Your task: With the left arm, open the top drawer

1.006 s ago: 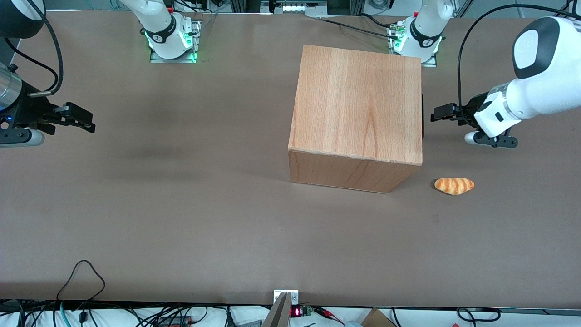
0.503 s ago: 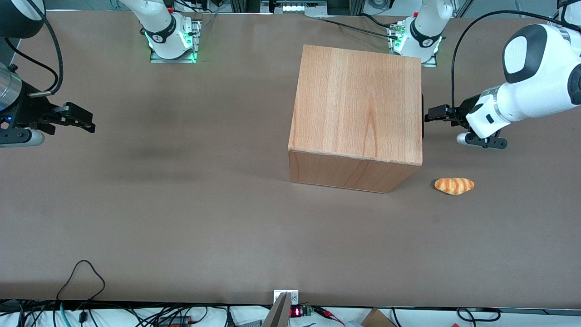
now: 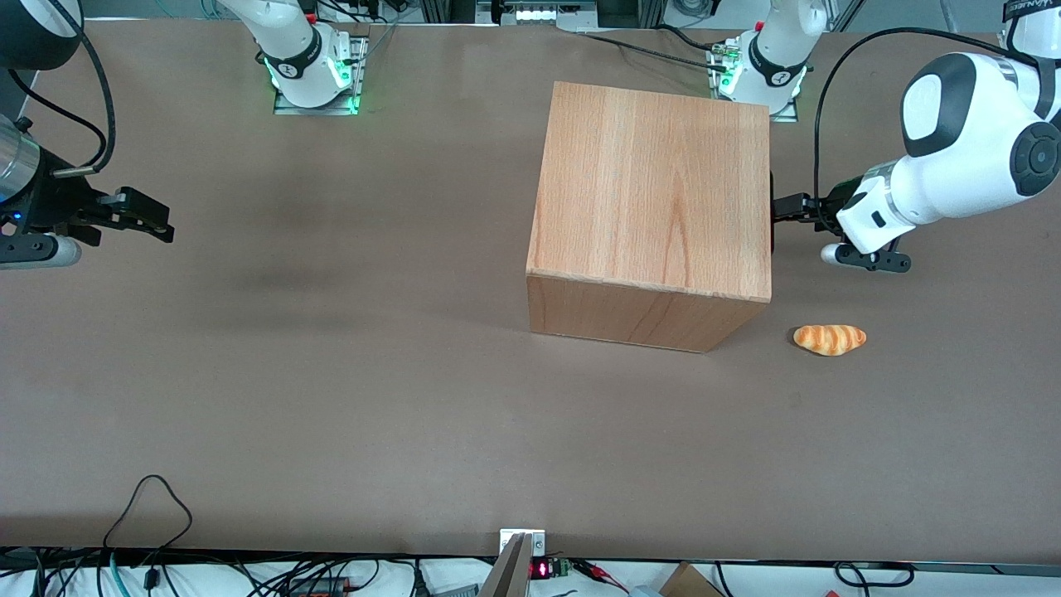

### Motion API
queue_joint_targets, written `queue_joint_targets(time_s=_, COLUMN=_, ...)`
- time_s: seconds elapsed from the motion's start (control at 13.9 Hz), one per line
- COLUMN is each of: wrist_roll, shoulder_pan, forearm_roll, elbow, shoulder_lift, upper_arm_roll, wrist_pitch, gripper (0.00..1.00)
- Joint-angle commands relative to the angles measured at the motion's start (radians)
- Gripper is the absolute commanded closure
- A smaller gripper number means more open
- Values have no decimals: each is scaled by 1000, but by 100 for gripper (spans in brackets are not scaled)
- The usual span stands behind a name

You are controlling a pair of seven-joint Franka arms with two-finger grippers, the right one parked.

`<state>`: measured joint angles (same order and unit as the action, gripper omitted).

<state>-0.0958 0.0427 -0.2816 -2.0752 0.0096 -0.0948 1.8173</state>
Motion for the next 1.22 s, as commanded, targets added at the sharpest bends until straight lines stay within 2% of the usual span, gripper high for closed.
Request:
queue_joint_targets(time_s=0.0, wrist_roll=-36, shoulder_pan=8, forearm_roll=-27, elbow=-35, shoulder_lift=-16, upper_arm_roll=-5, wrist_pitch=30, gripper=0)
queue_joint_targets(time_s=1.15, wrist_roll=-84, shoulder_pan=42, forearm_roll=-11, elbow=-60, shoulder_lift=-8, upper_arm_roll=-23, wrist_pitch=63, gripper=0)
